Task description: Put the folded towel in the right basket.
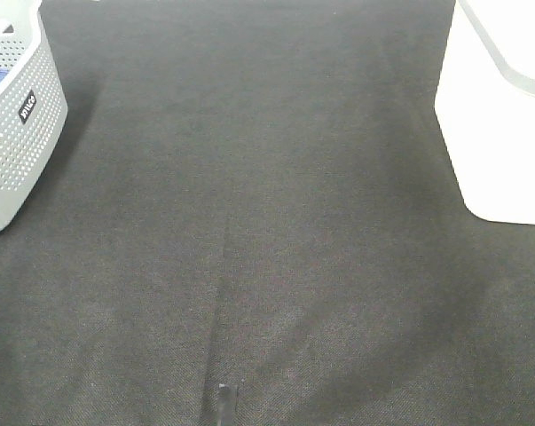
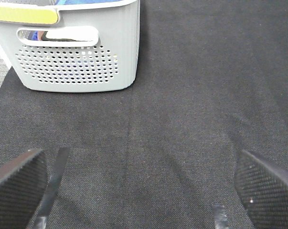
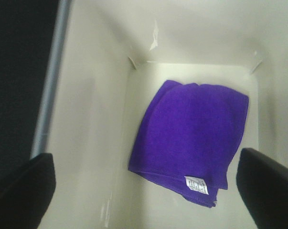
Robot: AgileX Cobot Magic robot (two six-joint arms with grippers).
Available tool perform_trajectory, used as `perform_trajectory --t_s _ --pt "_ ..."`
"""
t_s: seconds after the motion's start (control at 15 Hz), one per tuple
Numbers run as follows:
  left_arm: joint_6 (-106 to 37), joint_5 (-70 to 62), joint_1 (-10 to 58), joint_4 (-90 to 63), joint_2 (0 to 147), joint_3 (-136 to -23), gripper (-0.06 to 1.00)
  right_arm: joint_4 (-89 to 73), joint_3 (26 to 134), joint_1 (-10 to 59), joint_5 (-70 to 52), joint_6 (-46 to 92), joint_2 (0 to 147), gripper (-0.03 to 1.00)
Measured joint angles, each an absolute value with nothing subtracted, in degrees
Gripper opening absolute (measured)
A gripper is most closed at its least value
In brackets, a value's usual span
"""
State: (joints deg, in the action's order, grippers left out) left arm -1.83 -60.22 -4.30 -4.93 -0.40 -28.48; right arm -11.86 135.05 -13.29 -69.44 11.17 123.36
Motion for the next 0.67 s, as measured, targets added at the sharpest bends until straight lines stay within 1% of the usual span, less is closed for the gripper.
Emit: perform_trajectory --t_s 0.2,0.33,0.47,0.6,0.67 --pt "-1.8 -60.2 -4.3 -4.9 -0.4 -28.5 0.99 -8.7 135.0 -6.7 -69.4 8.4 118.0 0.98" --pt "-1.8 -60.2 -4.3 -4.9 -0.4 -28.5 0.99 -5.7 133.1 -0.1 -69.4 7.4 113.2 0.98" --pt "-1.8 -60.2 -4.3 -4.9 -0.4 -28.5 0.99 -3.0 123.9 4.4 -69.4 5.5 105.2 0.98" --pt "-1.8 -60.2 -4.3 -4.9 -0.4 -28.5 0.99 -1.0 110.6 4.6 -69.4 3.0 94.4 0.98" --pt "-1.8 -60.2 -4.3 -4.9 -0.4 -28.5 0.99 -0.3 102.4 4.5 -69.4 2.8 87.4 0.98"
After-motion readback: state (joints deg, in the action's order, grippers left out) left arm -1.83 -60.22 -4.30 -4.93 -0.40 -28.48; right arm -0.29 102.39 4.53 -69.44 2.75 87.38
